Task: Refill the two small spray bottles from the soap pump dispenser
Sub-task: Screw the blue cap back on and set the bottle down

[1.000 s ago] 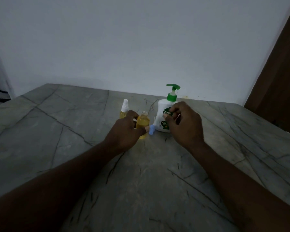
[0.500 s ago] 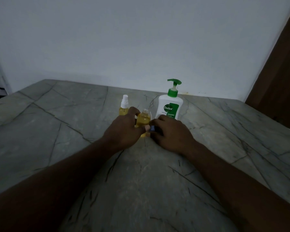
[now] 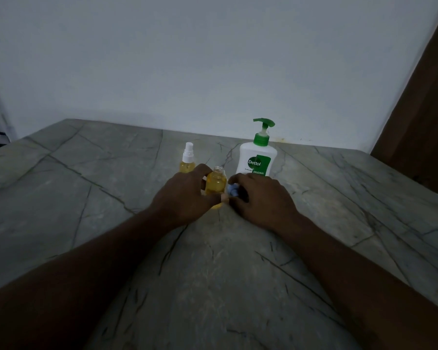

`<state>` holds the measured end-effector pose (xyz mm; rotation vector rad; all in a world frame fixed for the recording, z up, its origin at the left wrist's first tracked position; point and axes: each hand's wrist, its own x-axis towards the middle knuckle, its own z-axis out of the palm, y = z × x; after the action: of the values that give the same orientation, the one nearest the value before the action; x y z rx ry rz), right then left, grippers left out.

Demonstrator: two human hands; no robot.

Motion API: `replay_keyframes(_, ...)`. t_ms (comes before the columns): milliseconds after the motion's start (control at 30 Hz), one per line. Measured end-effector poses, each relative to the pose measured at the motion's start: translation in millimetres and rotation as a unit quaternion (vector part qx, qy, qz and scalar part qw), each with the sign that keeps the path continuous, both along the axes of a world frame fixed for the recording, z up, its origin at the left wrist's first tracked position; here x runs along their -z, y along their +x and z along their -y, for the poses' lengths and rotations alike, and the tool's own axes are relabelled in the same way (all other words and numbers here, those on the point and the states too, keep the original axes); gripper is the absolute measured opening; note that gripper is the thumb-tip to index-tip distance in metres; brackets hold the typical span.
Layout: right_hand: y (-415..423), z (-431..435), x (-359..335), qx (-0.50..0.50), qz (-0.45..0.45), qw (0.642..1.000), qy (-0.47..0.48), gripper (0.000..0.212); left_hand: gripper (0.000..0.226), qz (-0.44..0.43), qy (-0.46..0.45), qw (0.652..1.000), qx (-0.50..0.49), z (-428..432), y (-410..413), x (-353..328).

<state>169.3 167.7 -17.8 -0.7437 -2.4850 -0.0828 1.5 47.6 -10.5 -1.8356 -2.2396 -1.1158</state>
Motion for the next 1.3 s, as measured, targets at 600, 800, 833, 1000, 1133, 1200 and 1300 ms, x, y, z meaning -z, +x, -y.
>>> replay_keyframes(600,15,-6,-30,-0.077,-0.452,0.844,-0.278,0.016,0.061,0.028,-0.019,0.999,0.000,2,2,-6)
replay_keyframes(800,20,-8,-37,-0.100,-0.481,0.836,-0.243,0.017,0.058,0.032,-0.019,0.999,0.005,4,2,-6)
replay_keyframes(833,21,-9,-37,-0.098,-0.480,0.839,-0.237,0.018,0.058,0.032,-0.018,0.999,0.004,5,2,-6)
replay_keyframes(1000,21,-11,-36,-0.091,-0.447,0.868,-0.197,0.022,0.056,0.035,-0.013,0.999,0.013,5,3,-6)
replay_keyframes(1133,17,-6,-36,-0.089,-0.414,0.894,-0.146,0.029,0.061,0.028,-0.015,0.999,0.029,4,4,-7)
replay_keyframes(1200,14,-3,-35,-0.089,-0.403,0.901,-0.134,0.030,0.060,0.032,-0.019,0.998,0.044,4,5,-7)
replay_keyframes(1300,8,2,-33,-0.102,-0.382,0.907,-0.147,0.022,0.059,0.030,-0.025,0.997,0.064,4,7,-7)
